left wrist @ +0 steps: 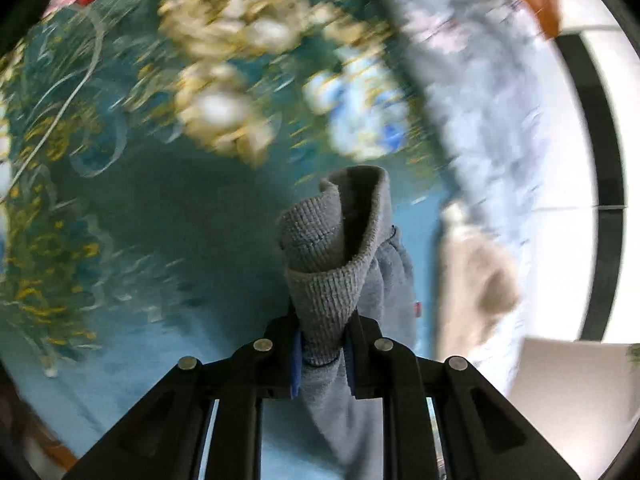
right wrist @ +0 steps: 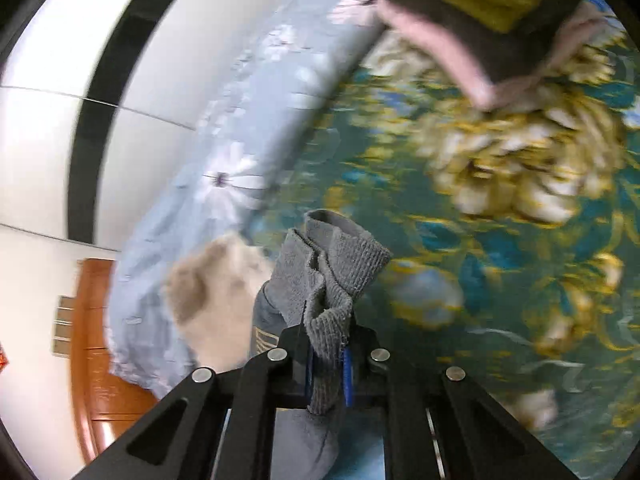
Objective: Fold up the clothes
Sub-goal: 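Grasp the sleeve cuff with the left gripper while the right gripper grasps the other cuff, then lay both ribbed cuffs across the sweatshirt body, folding the sleeves inward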
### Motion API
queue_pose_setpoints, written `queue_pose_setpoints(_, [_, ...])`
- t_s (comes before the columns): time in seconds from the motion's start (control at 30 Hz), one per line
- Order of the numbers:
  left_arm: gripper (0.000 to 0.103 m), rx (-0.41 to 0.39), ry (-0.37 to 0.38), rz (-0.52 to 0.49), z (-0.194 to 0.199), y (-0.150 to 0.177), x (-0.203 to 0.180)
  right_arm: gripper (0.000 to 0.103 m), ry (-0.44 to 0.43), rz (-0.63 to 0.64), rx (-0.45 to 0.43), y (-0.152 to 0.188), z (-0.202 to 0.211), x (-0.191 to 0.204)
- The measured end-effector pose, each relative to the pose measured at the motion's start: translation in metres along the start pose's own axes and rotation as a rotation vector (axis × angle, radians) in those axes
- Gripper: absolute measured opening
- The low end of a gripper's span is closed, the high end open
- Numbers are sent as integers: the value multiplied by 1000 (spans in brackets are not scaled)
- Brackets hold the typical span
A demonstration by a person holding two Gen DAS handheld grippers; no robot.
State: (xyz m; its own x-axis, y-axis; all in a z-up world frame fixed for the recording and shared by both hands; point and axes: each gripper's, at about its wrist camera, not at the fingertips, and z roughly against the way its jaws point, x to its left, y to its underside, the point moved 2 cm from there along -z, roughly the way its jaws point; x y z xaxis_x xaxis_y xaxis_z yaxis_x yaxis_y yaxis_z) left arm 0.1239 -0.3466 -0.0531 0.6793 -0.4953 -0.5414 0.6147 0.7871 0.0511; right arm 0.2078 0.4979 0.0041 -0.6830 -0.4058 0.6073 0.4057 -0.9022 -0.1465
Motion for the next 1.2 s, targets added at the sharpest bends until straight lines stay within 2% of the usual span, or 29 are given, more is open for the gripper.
queue_pose_setpoints(0.1, [18, 75, -97, 148, -31, 12, 49, 11, 145, -66, 82, 15, -20, -44])
queue_pose_setpoints(0.13, [18, 79, -103, 191, -36, 16, 60, 11, 176, -75, 95, 20, -24, -53])
queue_pose_setpoints(0.2, [18, 65, -94, 231, -38, 22, 70, 11, 180, -99, 86, 25, -24, -61])
queue_pose_setpoints(0.3, [18, 49, -83, 207, -34, 24, 63, 11, 177, -61, 80, 25, -18, -48])
queue_pose_setpoints(0.43, [19, 42, -109, 110, -25, 25, 36, 11, 169, 43, 64, 24, -5, -7])
queue_pose_setpoints(0.57, [19, 28, -121, 31, -13, 28, 12, 11, 163, 269, 47, 43, 10, 63])
queue_pose_setpoints(0.7, [19, 31, -78, 61, 0, 33, 15, 11, 74, 469, 59, 83, 14, 132])
queue_pose_setpoints(0.8, [19, 38, -54, 76, 9, 42, 15, 11, -2, 557, 98, 119, 6, 178])
queue_pose_setpoints(0.9, [19, 59, -56, 53, 10, 44, 10, 11, -37, 626, 123, 158, -6, 212])
queue_pose_setpoints(1.07, [19, 91, -35, 33, 6, 38, 16, 11, -17, 692, 159, 242, -43, 242])
queue_pose_setpoints(1.2, [19, 143, -40, 3, -5, 26, 26, 11, 67, 763, 191, 311, -86, 253])
